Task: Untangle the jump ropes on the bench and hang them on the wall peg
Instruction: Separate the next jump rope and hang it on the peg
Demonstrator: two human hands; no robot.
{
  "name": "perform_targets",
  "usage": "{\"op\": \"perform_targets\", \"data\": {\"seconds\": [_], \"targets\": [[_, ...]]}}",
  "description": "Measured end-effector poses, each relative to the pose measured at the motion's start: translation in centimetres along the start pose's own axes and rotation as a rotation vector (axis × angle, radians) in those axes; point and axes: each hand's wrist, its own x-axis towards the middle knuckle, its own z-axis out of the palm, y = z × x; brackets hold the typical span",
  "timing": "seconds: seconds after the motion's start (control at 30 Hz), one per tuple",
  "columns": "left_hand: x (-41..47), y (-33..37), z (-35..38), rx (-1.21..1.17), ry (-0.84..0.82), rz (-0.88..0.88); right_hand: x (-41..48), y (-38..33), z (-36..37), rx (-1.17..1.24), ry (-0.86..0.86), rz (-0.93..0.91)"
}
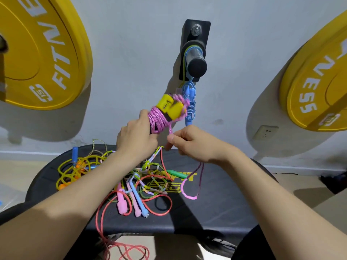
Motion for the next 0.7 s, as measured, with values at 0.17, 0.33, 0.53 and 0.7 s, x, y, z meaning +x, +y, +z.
{"op": "perform_targets", "data": {"seconds": [0.17,0.33,0.53,0.7], "targets": [[-0.4,-0.2,-0.5,0.401,-0.230,0.297,-0.3,0.5,-1.0,-0.363,0.148,-0.193],[-0.5,-0.4,-0.5,0.191,-0.345,0.569,-0.5,2.6,-2.8,0.014,0.297,-0.016],[0.3,-0.5,-1.2,-0.323,-0.316,0.355,-0.7,2.9,-3.6,0.754,0.022,0.243],[-0.2,-0.1,-1.0,-0.241,-0.280,0.321,-0.9,1.7,-2.4,0.438,0.150,0.046]]}}
